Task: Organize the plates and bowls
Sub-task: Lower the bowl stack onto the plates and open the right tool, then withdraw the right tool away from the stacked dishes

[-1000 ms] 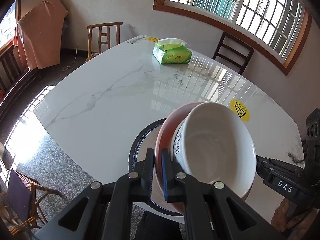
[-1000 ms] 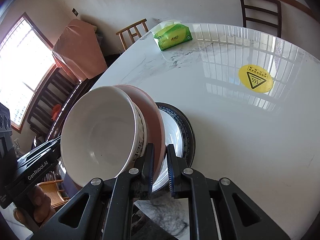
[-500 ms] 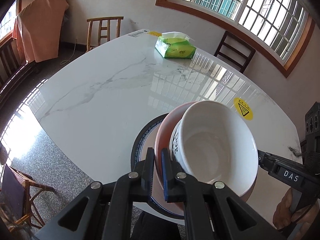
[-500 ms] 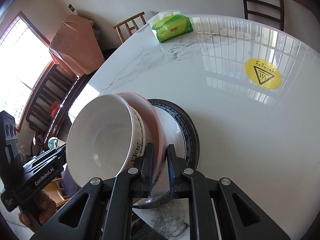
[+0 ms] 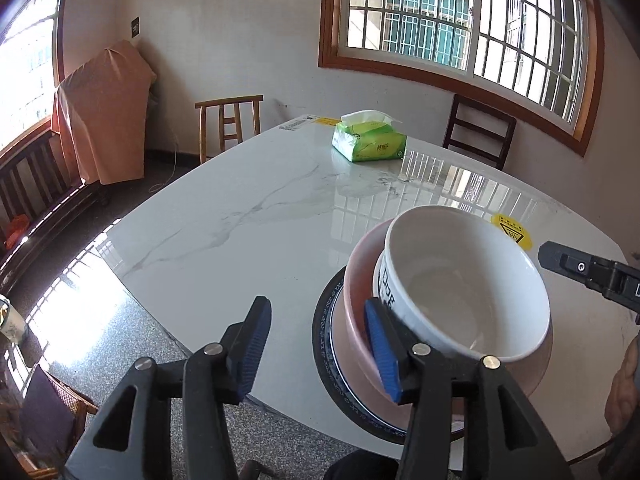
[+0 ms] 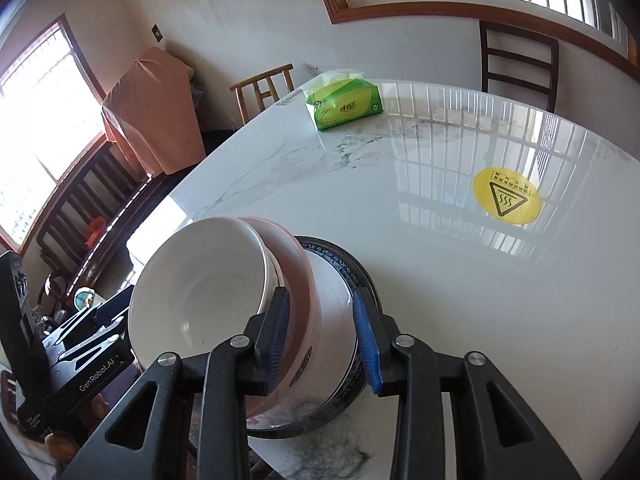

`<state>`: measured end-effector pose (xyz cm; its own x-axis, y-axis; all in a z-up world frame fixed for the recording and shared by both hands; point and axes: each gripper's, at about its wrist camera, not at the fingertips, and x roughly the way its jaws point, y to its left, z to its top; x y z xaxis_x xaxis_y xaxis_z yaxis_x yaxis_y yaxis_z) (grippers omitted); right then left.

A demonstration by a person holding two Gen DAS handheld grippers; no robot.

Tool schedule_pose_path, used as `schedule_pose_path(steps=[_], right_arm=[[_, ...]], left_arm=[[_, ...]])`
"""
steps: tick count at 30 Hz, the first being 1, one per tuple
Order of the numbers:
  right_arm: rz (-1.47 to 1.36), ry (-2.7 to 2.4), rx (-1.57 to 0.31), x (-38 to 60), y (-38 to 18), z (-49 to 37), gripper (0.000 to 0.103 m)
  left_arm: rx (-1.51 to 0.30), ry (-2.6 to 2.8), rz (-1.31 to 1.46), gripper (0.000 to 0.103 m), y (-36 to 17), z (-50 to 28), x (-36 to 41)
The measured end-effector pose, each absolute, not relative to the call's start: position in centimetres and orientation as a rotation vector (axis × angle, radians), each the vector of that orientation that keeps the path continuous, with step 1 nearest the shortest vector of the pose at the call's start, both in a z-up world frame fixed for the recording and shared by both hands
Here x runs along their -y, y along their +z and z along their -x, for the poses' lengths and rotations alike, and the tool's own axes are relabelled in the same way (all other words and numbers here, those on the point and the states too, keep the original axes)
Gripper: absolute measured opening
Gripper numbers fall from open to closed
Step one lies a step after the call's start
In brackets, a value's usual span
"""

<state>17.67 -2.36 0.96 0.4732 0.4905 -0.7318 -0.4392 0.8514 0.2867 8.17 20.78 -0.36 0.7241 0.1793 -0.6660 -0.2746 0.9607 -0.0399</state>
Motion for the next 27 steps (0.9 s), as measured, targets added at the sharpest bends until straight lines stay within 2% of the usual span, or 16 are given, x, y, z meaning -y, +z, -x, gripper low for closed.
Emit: schedule_pose_path(steps=[2, 3, 4, 13, 27], right_arm=[[-0.086, 0.556, -0.847, 3.0, 1.6, -16.8, 0.043], [-0.086, 0.546, -0.823, 3.2, 1.8, -16.6, 0.053], [-0.084, 0.543, -0.814, 3.3, 1.8, -16.5, 0.056], [-0.138, 0.548, -0.750, 4.9, 2.3, -14.6, 0.061], [-0.221, 0.543, -0.679, 9.5, 1.2, -9.1, 0.062]], left_arm=[[-0.679, 0.257, 0.095, 0.050, -0.4, -7.8, -20.3], [-0.665, 0.249, 0.090, 0.050, -0.4, -7.5, -20.3], [-0.652, 0.231, 0.100, 0.050, -0.3, -7.2, -20.4], [-0.552, 0.165, 0.197, 0.050, 1.4, -4.3, -21.7], [-0.539, 0.234, 0.115, 0.051, 3.5, -1.1, -15.4]])
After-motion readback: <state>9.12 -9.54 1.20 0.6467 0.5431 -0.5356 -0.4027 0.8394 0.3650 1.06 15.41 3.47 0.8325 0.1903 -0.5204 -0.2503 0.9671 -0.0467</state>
